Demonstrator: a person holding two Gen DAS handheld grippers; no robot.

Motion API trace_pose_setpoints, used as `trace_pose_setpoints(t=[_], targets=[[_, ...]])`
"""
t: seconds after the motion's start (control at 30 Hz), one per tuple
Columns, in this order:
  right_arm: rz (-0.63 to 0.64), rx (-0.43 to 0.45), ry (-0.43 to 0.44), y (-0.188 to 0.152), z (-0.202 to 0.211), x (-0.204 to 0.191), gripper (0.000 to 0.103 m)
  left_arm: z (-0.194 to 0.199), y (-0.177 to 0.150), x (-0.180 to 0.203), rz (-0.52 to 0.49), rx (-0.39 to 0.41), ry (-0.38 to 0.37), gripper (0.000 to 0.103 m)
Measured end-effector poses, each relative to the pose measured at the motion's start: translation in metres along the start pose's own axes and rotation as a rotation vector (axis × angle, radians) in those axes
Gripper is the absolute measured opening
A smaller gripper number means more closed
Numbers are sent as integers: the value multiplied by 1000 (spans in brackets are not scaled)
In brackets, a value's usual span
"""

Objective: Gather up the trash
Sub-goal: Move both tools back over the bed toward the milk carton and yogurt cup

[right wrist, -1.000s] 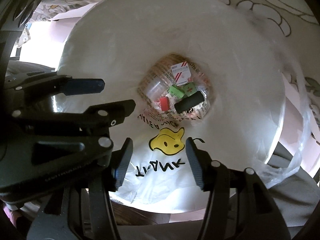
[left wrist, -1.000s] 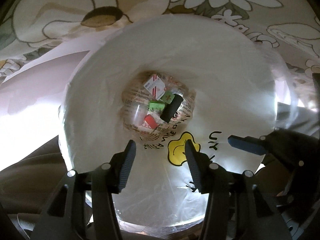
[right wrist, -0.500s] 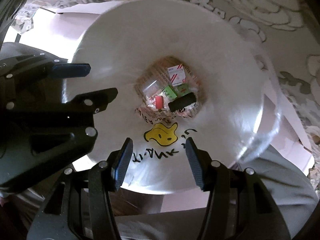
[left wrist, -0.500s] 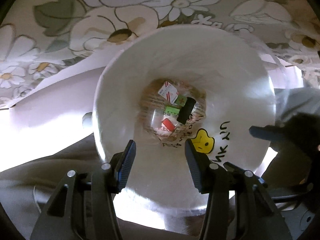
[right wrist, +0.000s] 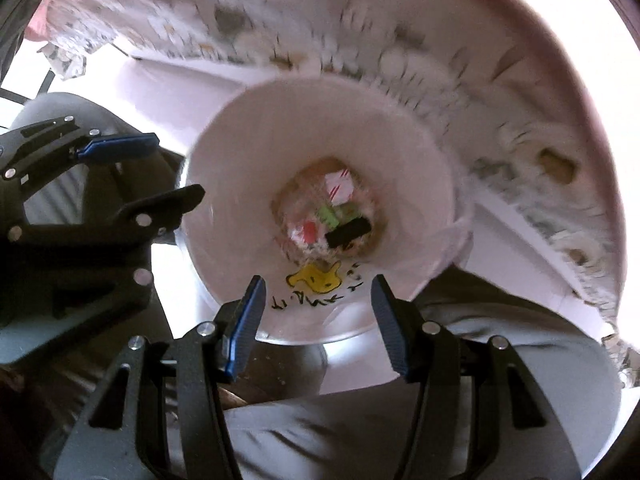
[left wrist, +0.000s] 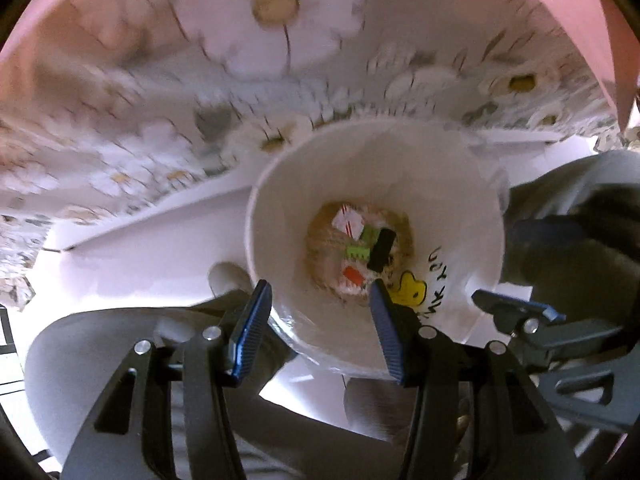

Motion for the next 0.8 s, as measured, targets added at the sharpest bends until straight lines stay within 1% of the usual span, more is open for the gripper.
trace_pose_setpoints(t=[0.07, 0.23, 0.3, 0.33, 0.4, 0.43, 0.47, 0.53, 0.67, 0.8], targets=[[3, 36, -13, 1, 16, 1, 56, 19, 4, 1, -9, 49, 16, 54], [15, 137, -40, 6, 64, 2, 56, 77, 17, 4, -51, 199, 52, 61], [21, 178, -51, 7, 85, 2, 56, 95, 22, 4, -58, 234, 59, 63], [23, 208, -63, 10, 99, 3, 56, 105, 25, 3, -53, 250, 45, 63], [27, 255, -84, 13, 120, 4, 61, 126, 33, 1, -37, 284, 11, 65], [28, 281, -96, 16, 132, 4, 63, 135, 37, 0, -37, 300, 8, 66], [30, 299, -104, 19, 139, 5, 63, 140, 40, 0, -38, 314, 11, 69], [34, 336, -118, 25, 160, 7, 63, 155, 50, -3, -39, 348, 19, 71], [43, 408, -154, 40, 200, 22, 69, 182, 77, -13, -34, 410, 48, 77], [44, 457, -186, 67, 236, 34, 69, 206, 108, -24, -48, 462, 85, 85]])
Point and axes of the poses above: each gripper's, at about its wrist camera, not at the fingertips, and z roughly against the way its jaws point, x to its right, y to its top, the point moved 6 cm from there along -z, roughly the way its jaws point, and after that the axes turned 2 degrees about x, right-handed, at the moved point
